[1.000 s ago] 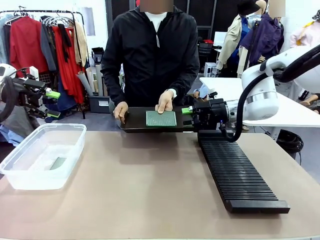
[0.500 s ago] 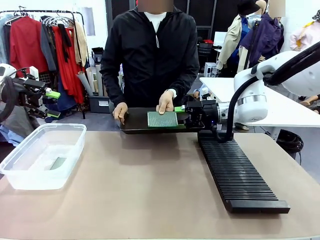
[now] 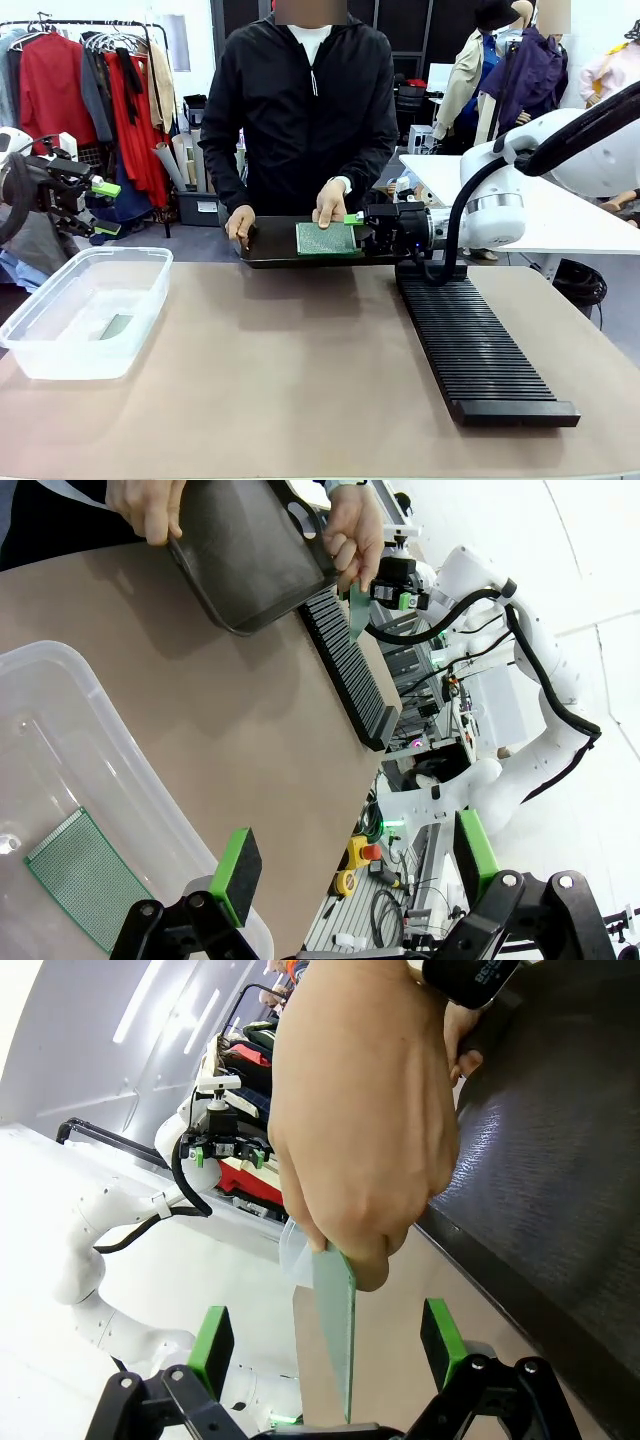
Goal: Sort PCBs into racks and boxes based on the side picked up.
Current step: Pick up the Blank PCB handed by the Human.
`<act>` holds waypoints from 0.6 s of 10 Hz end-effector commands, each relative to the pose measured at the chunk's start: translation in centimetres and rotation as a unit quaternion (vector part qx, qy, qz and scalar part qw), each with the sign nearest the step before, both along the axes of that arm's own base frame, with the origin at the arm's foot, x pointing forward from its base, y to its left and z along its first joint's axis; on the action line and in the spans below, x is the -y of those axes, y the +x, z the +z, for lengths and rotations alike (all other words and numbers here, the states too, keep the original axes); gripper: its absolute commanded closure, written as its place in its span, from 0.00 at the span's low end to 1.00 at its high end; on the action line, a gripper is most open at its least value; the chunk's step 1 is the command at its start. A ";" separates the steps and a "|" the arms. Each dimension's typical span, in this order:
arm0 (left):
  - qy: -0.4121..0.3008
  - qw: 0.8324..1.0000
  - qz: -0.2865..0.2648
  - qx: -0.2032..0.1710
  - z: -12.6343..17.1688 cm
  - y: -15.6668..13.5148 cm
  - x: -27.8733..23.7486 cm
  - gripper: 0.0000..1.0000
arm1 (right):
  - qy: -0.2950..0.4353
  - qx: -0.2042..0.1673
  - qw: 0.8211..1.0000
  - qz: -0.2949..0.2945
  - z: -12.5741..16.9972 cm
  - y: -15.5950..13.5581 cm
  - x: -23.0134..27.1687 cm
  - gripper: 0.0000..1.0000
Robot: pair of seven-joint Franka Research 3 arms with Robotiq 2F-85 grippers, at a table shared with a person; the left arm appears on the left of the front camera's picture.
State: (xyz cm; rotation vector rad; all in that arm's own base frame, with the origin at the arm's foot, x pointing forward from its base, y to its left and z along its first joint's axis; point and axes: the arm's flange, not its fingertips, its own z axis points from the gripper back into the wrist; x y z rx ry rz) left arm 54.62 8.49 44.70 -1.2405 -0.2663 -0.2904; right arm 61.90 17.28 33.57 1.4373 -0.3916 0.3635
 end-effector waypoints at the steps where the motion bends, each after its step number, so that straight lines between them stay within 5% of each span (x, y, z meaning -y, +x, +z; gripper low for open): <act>1: 0.000 1.000 0.001 0.000 0.2 0.0 0.0 0.00 | 0.020 0.020 1.000 -0.005 -0.1 0.8 -0.8 0.00; 4: 0.000 1.000 0.001 0.000 0.2 0.0 0.0 0.00 | 0.028 0.027 0.999 0.000 -0.1 1.4 -0.8 0.03; 6: 0.000 1.000 0.001 0.000 0.2 0.0 0.0 0.00 | 0.034 0.042 0.999 0.000 0.0 1.4 -0.8 0.20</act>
